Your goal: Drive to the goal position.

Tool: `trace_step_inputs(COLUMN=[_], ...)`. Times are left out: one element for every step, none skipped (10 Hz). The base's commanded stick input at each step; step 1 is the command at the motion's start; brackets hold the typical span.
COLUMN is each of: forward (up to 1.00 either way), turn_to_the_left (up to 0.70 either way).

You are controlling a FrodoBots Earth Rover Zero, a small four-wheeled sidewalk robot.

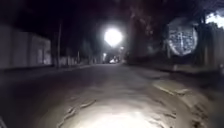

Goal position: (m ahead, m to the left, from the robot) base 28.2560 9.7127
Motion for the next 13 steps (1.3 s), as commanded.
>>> trace_step_inputs(forward=[1.0, 1.0, 1.0, 1.0, 1.0, 1.0, 1.0, 1.0, 1.0, 1.0, 1.0, 1.0, 1.0], turn_to_the_left=[0.0, 0.0, 0.0, 0.0, 0.0, 0.0, 0.0, 0.0, 0.0, 0.0, 0.0, 0.0, 0.0])
